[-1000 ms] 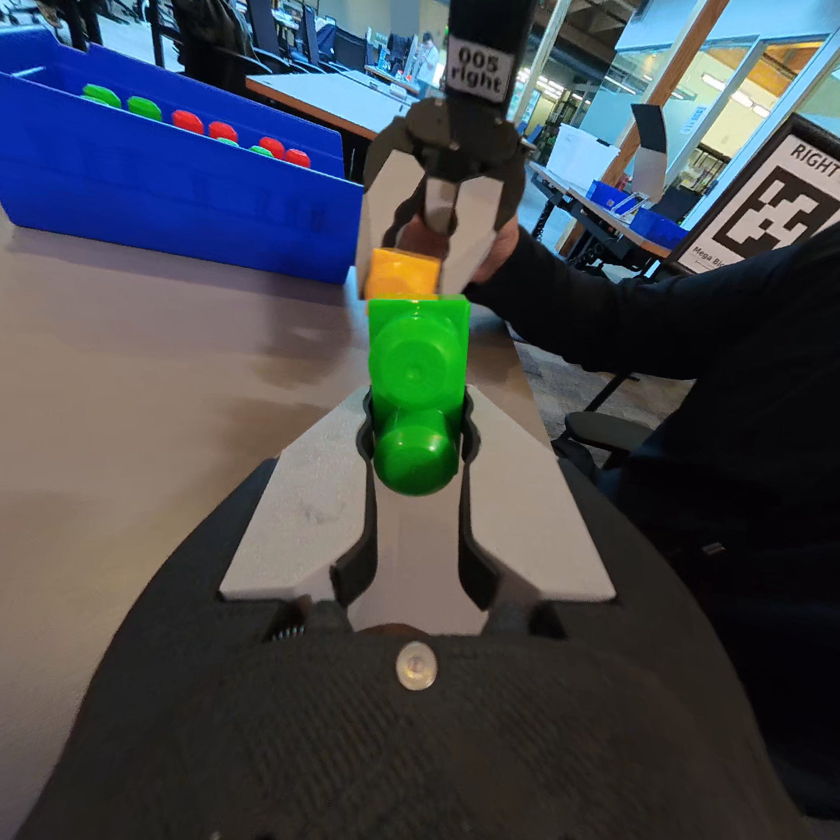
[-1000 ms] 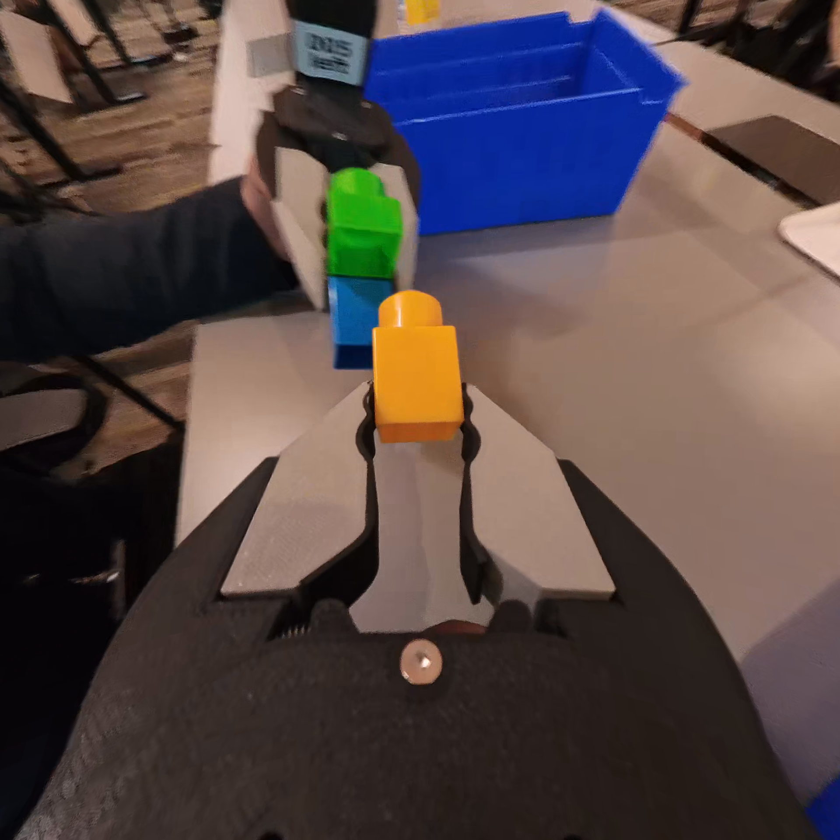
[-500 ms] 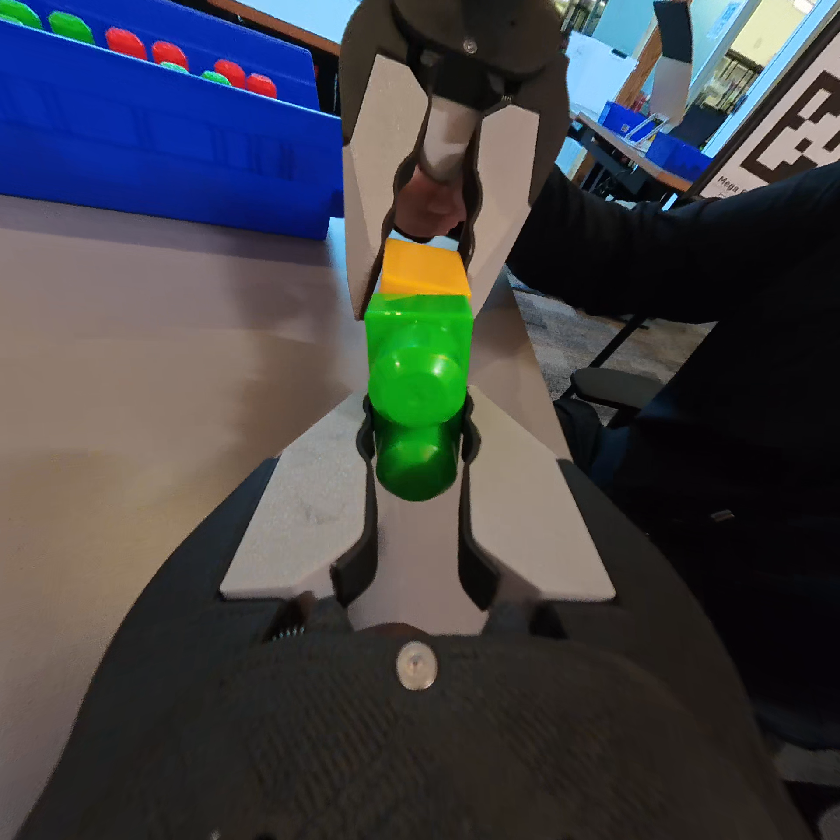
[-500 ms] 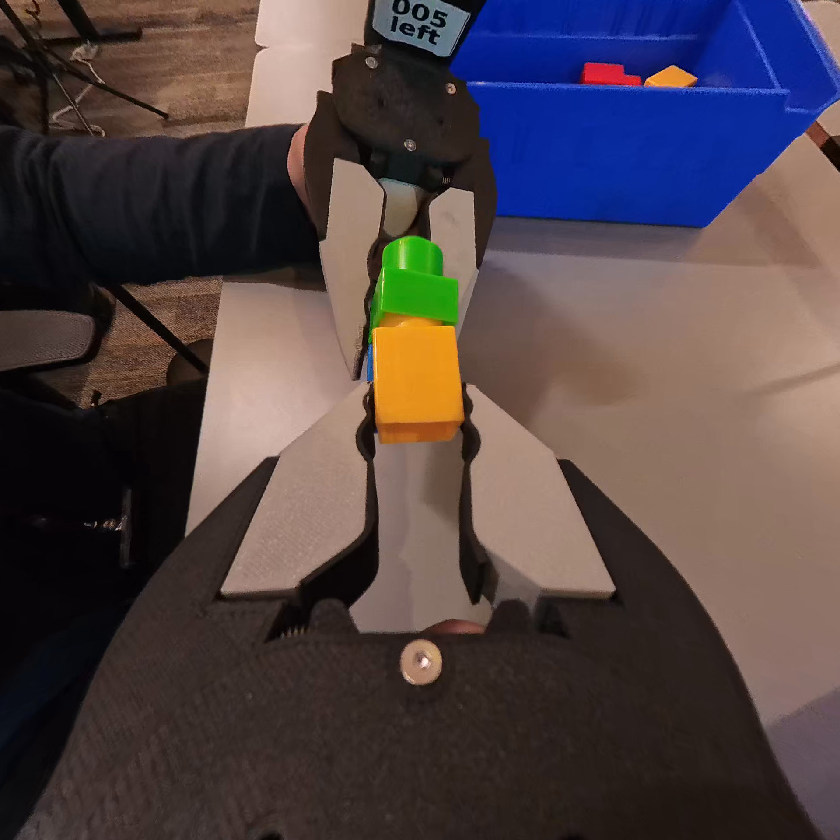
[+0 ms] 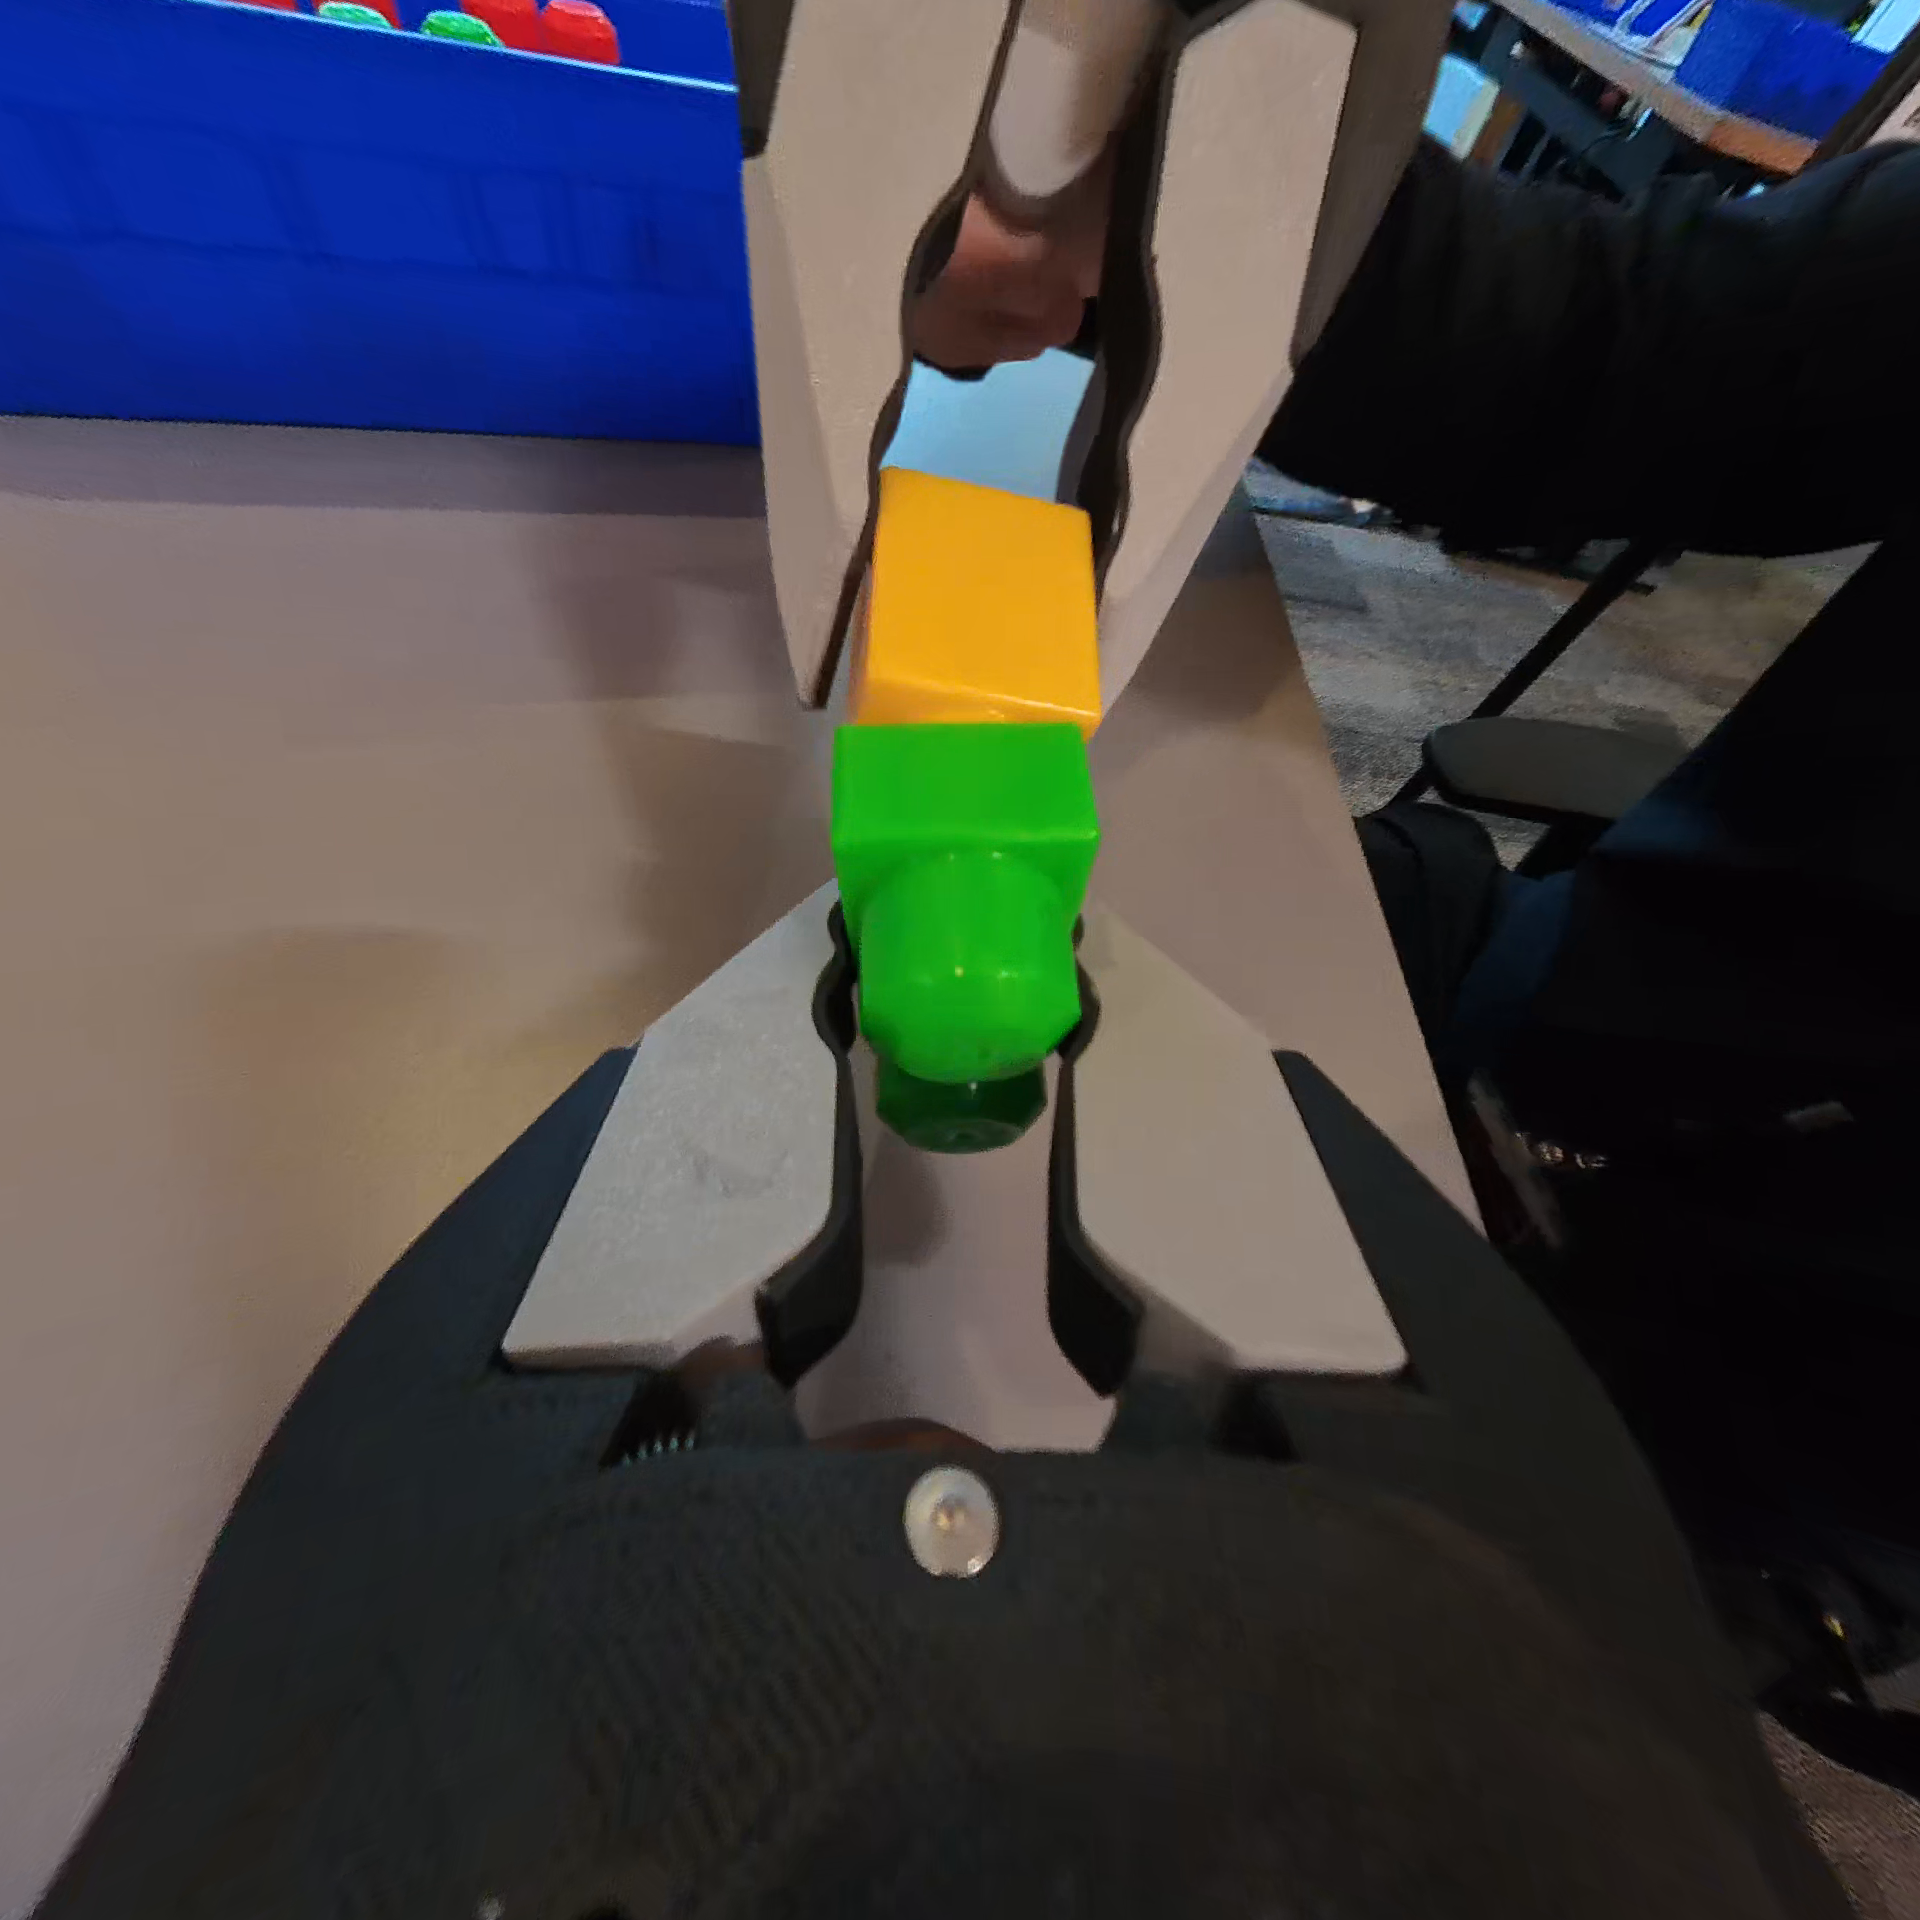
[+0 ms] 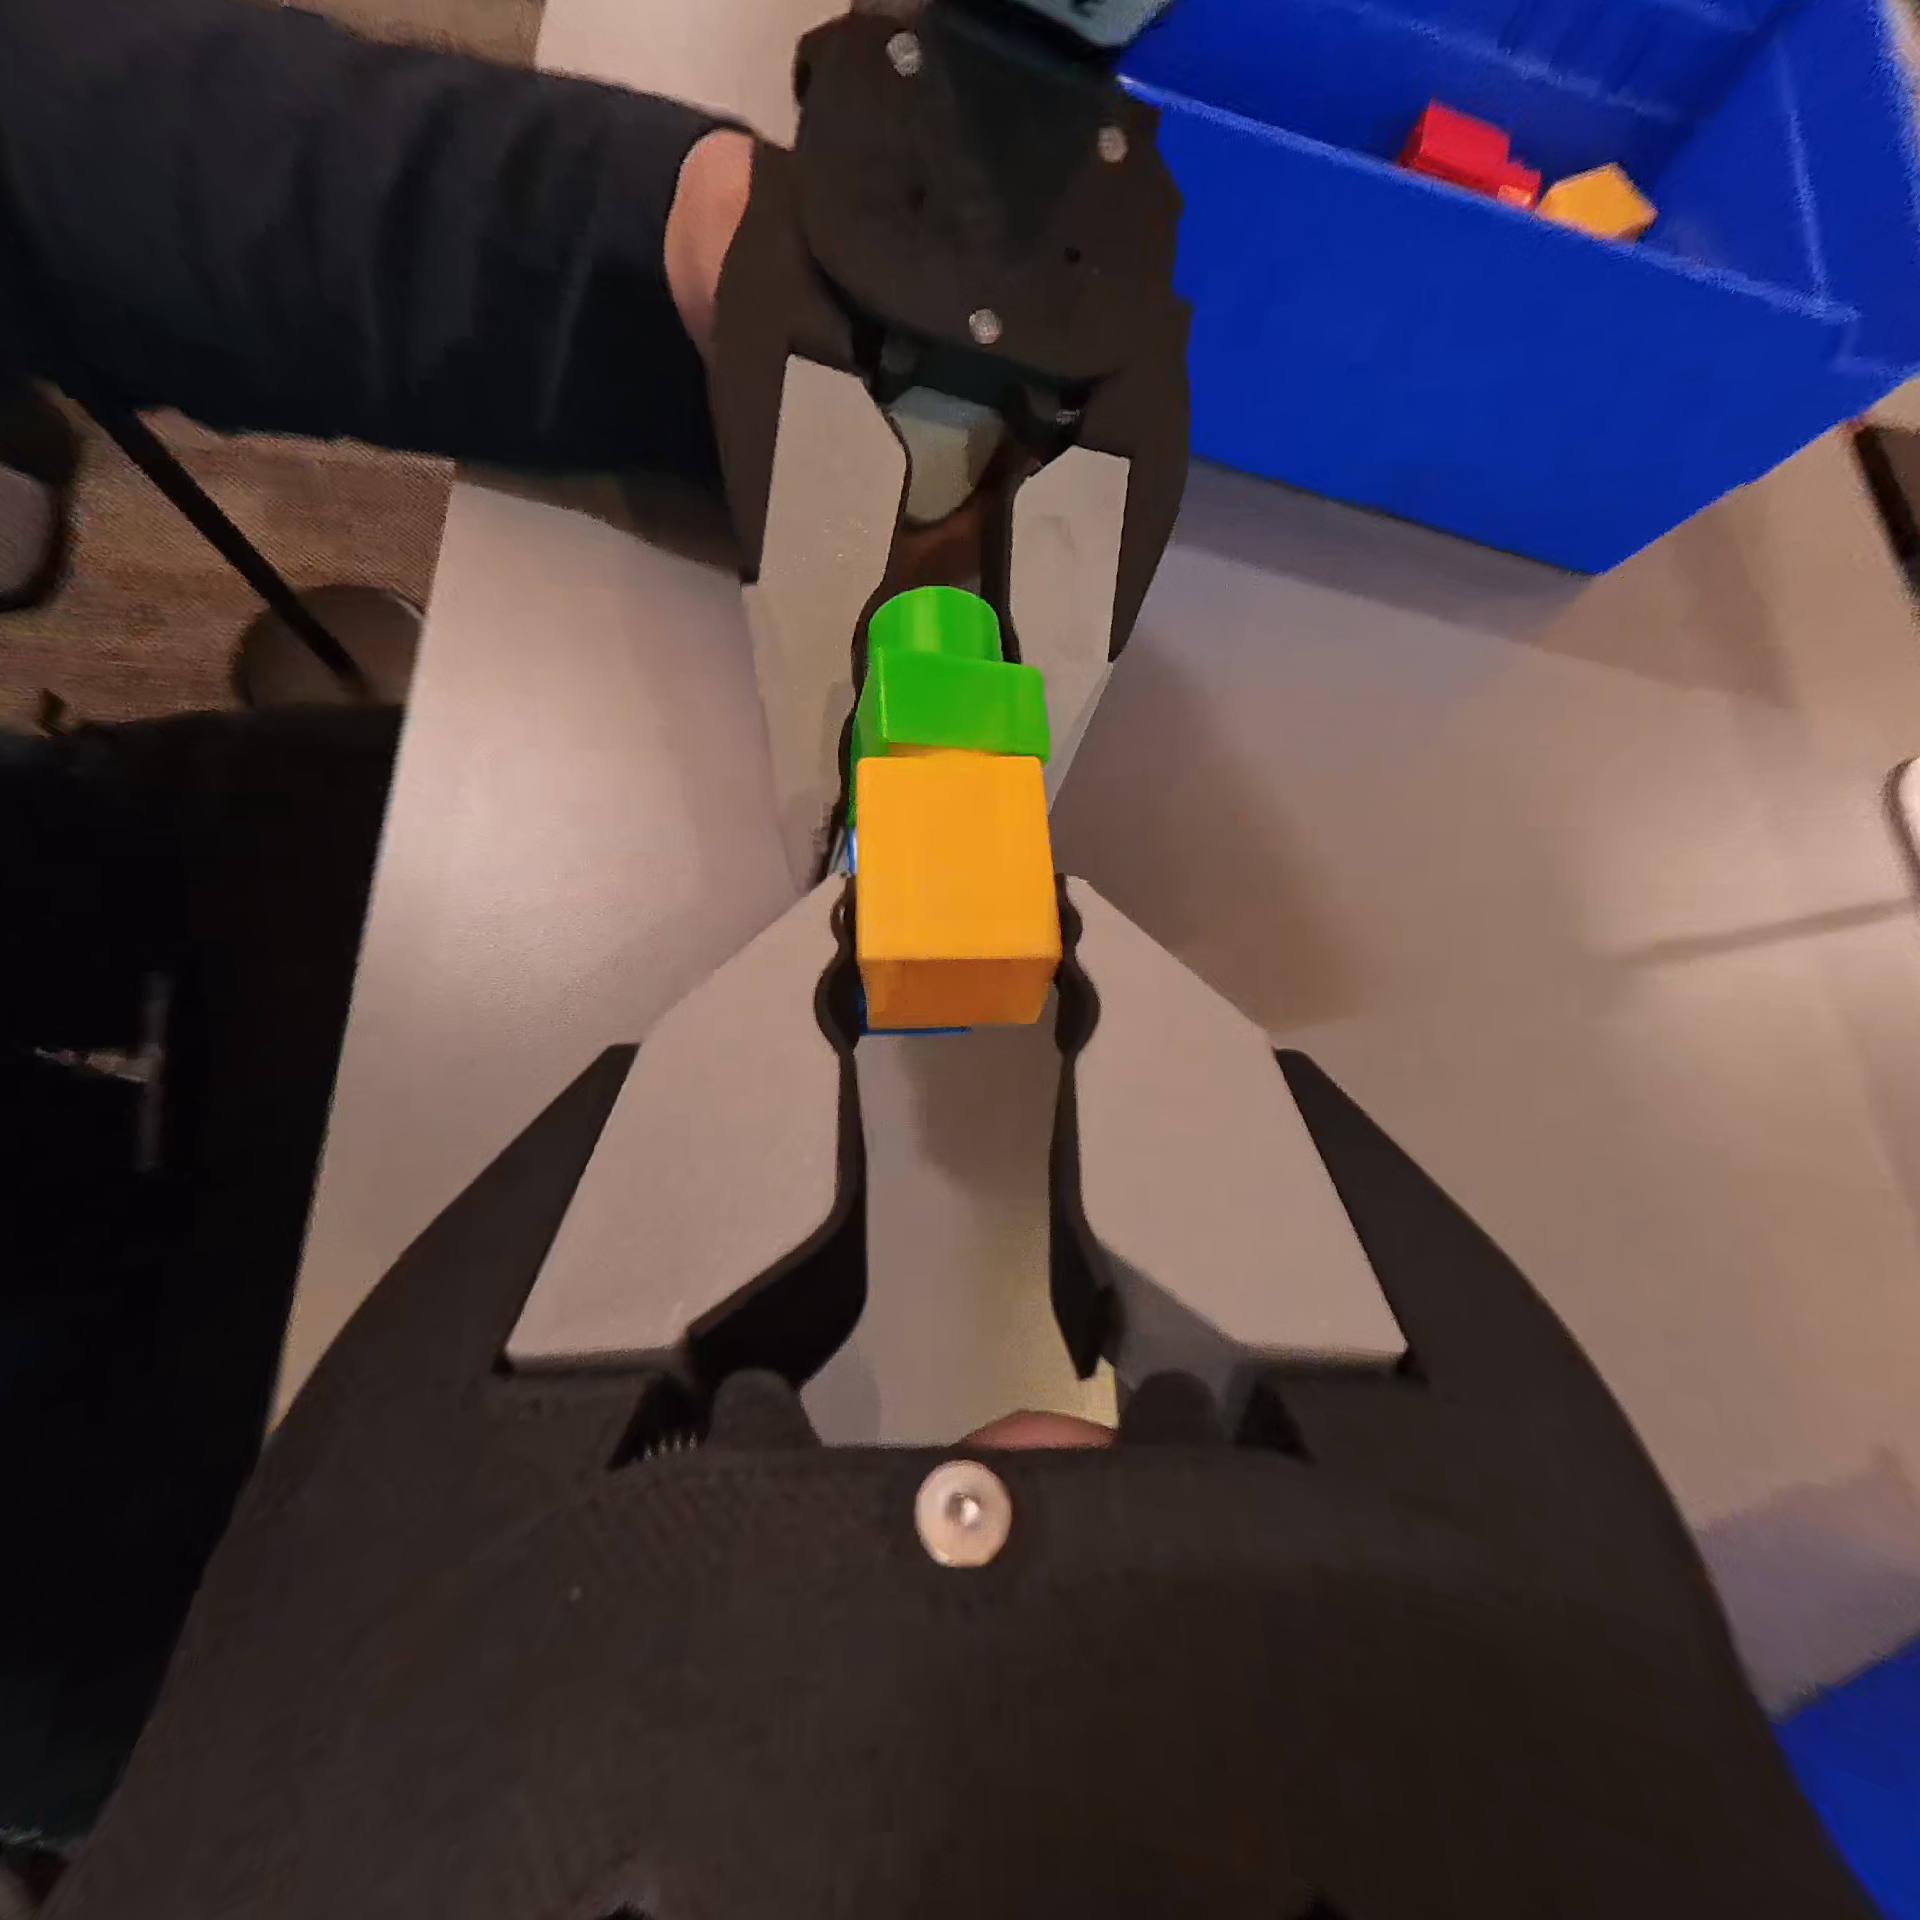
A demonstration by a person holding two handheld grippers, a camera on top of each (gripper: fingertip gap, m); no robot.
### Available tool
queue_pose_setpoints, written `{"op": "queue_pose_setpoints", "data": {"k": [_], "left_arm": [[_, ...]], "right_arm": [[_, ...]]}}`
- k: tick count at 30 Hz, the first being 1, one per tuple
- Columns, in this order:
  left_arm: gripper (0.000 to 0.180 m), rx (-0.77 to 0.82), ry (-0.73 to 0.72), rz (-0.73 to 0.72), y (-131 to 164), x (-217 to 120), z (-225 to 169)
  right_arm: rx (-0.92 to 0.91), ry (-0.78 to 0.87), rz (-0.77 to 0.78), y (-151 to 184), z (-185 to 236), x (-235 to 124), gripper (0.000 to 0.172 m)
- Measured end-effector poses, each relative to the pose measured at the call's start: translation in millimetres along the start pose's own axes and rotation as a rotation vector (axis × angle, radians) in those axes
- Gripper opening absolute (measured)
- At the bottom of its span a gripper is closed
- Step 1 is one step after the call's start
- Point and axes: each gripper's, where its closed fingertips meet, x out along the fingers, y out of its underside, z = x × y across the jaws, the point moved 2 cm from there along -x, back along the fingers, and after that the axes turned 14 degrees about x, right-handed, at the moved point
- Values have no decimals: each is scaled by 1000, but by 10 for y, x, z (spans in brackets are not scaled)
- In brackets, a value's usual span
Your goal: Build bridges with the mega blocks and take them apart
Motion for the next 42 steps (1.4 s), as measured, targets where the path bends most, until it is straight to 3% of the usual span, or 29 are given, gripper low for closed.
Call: {"op": "queue_pose_setpoints", "data": {"k": [5, 11, 17, 25, 32, 42], "left_arm": [[34, 6, -1, 27, 16, 12, -11], [34, 39, -5, 61, 53, 26, -33], [34, 80, -24, 86, 56, 31, -47], [34, 57, -15, 119, 123, 82, -36], [35, 36, -141, -25, -92, -74, 149], [35, -75, -156, -209, -278, -233, 258]], "right_arm": [[263, -233, 29, 7, -6, 66, 32], [205, -249, 4, 36, 20, 101, 32], [33, -133, 15, 33, 53, 108, 33], [109, -171, 18, 100, 26, 181, 33], [238, -216, -182, 9, -144, -3, 33], [415, -312, -610, -207, -322, -355, 32]]}}
